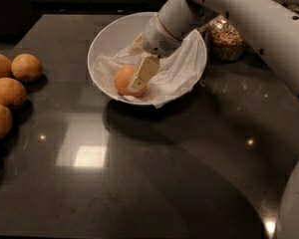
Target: Pick orange from white bowl
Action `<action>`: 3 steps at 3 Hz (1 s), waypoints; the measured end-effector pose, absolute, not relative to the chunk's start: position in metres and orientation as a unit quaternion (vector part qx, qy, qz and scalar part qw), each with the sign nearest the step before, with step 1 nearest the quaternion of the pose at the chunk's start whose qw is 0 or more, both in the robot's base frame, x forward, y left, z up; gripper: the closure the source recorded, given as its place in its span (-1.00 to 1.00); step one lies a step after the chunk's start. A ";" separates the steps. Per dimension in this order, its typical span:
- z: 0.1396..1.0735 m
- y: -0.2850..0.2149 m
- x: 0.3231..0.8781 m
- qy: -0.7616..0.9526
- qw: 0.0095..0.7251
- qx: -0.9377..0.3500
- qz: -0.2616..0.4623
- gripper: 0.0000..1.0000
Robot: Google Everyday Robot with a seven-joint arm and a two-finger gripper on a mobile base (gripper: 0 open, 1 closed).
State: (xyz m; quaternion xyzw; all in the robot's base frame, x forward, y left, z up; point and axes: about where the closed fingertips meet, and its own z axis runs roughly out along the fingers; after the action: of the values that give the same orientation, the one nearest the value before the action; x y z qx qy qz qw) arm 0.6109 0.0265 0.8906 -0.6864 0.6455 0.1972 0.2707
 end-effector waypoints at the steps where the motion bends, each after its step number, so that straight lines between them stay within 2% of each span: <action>1: 0.881 0.030 0.613 0.647 0.261 -0.686 0.206 -0.58; 2: 0.873 0.031 0.617 0.650 0.253 -0.684 0.214 -0.56; 3: 0.868 0.032 0.619 0.651 0.248 -0.683 0.220 -0.44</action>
Offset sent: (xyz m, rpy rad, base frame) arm 0.0104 0.0004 -0.0243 -0.0053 0.0720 -0.0002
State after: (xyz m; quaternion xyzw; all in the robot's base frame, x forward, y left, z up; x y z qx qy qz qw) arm 0.6187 0.0321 0.8678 -0.6828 0.6513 0.2197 0.2477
